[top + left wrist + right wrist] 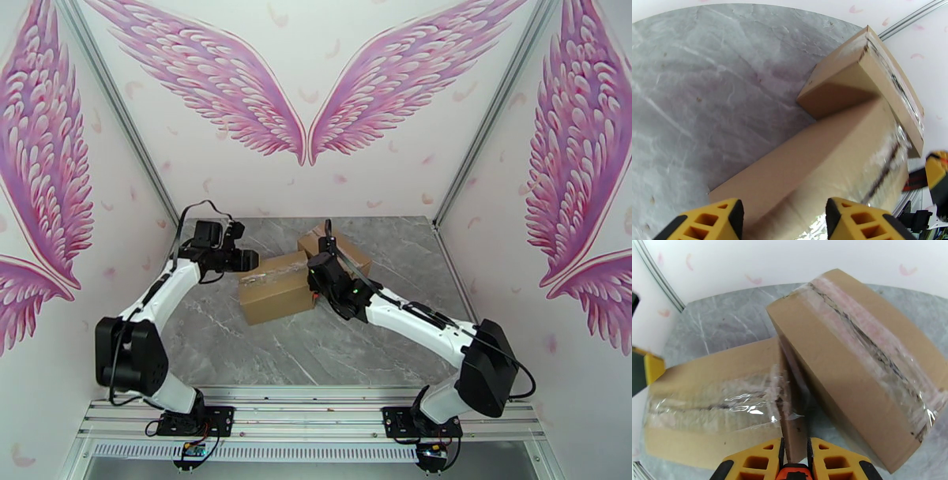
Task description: Unpack the express box
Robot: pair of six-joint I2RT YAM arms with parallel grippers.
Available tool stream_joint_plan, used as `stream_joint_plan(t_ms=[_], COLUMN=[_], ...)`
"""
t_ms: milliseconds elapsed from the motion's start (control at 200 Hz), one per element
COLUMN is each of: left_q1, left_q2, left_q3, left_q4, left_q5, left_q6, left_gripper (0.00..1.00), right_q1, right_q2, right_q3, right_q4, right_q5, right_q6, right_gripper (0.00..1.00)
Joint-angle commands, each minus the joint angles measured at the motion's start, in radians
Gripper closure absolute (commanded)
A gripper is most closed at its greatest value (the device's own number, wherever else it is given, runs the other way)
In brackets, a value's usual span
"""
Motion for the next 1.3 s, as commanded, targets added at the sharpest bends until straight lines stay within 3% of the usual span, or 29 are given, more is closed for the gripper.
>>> stream_joint_plan(t_ms=[0, 75, 200, 335, 615, 820, 1029, 1149, 1294], left_q1=[-0.007, -0.009, -0.018, -0.048, -0.246, -0.284, -0.258, -0.2, -0.044], left_q2=[-0.096, -0.147, -0.227, -0.282, -0.318, -0.355, -0.392, -0.369, -0.306], left_q3=[-0.088, -0.145, -0.229, -0.268, -0.28, -0.178, -0.038, 0.045, 0.065], left_q4=[-0.09, -0.096, -0.105, -0.145, -0.075, -0.181, -0.241, -0.276, -0.295], left_q5=[0.052, 0.089, 0.1, 0.116, 0.133, -0.014, -0.064, -0.103, -0.122], left_q6=[-0.027, -0.057, -0.115, -0.147, -0.242, -0.178, -0.111, -0.073, -0.045], left_gripper=[0.41, 0.41, 0.41, 0.41, 0.39, 0.37, 0.37, 0.35, 0.32], right_q1=[0.007, 0.004, -0.003, 0.004, 0.005, -0.013, -0.066, -0.095, -0.122], right_q2=[0.047, 0.085, 0.162, 0.262, 0.402, 0.315, 0.136, 0.002, -0.2], right_q3=[0.075, 0.103, 0.166, 0.295, 0.493, 0.494, 0.396, 0.276, 0.039], right_q4=[0.068, 0.111, 0.224, 0.235, 0.238, 0.147, 0.153, 0.184, 0.25], right_q5=[-0.01, -0.026, -0.159, -0.248, -0.523, -0.36, -0.214, -0.165, -0.13], right_q6=[-0.047, -0.071, -0.104, -0.118, -0.216, -0.292, -0.261, -0.154, 0.038], right_gripper=[1.0, 1.0, 1.0, 1.0, 1.0, 1.0, 1.0, 1.0, 1.0])
